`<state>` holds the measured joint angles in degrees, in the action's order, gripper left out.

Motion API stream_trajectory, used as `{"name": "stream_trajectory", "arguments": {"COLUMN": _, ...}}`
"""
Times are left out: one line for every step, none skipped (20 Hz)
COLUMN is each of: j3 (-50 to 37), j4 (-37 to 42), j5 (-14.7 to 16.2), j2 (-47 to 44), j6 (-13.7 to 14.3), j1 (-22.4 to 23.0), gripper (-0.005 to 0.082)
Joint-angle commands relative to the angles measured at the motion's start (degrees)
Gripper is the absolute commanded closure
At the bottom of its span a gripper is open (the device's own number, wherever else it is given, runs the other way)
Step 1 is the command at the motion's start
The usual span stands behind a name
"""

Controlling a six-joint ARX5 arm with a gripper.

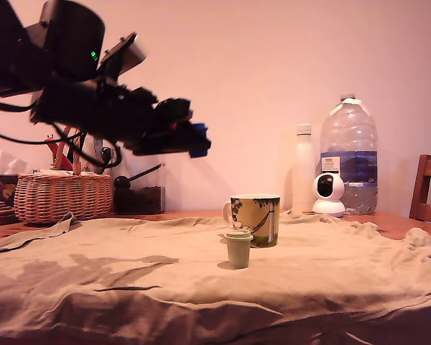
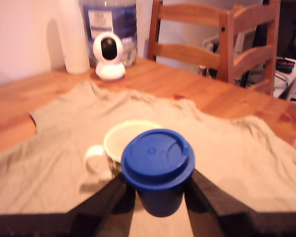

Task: Pick up the coffee capsules on the table and drop them inside the coffee cup

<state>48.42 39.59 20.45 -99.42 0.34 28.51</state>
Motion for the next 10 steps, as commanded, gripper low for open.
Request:
{"name": "stream_trajectory", "arguments": {"j3": 0.33, "j4": 0.24, "j5": -0.22, "j2": 0.57, "j6": -0.15, "j1": 0.04, "gripper": 0.0612}}
{"name": "stream_trajectory", "arguments": {"j3": 0.35, "j4": 0.24, "j5": -0.24, "j2": 0.57, "j6": -0.15, "j1": 0.04, "gripper": 0.0612}}
{"name": "stream_trajectory", "arguments": {"j3": 0.35, "j4": 0.24, "j5": -0.24, "j2": 0.57, "j6": -0.15, "j1": 0.04, "gripper": 0.0612}}
{"name": "stream_trajectory", "arguments": {"j3": 0.35, "j4": 0.24, "j5": -0.31, "j2": 0.57, "j6": -0.15, "j1": 0.04, "gripper": 0.0612}}
{"name": "stream_trajectory", "arguments": {"j3": 0.37, "j4": 0.24, "j5": -0.44, "j2": 0.57, "j6": -0.15, "j1": 0.04, "gripper": 0.0612}}
{"name": "stream_trajectory", "arguments": {"j3": 0.52, "j4": 0.0, "j5": -0.63, "j2": 0.57, "j6": -0.15, "j1": 0.04, "gripper": 0.0612}}
{"name": "stream_trajectory", "arguments": {"j3": 1.05, "j4": -1.09, "j5": -0.68, "j2": 0.57, "j6": -0.17, "j1": 0.04, "gripper": 0.0612}}
{"name": "stream_trajectory", "arguments": {"j3": 1.99, "j4": -3.06, "j5": -0.68, "j2": 0.55, "j6": -0.17, "j1": 0.04, "gripper": 0.0612}}
{"name": "stream_trajectory", "arguments": {"j3": 3.17, "j4": -5.33, "j5": -0.68, "j2": 0.52, "j6": -0.15, "j1": 0.04, "gripper": 0.0612}}
{"name": "stream_trajectory", "arguments": {"j3": 4.55, "j4": -7.5, "j5": -0.68, "j2": 0.52, "j6": -0.09, "j1": 0.04, "gripper": 0.0612}}
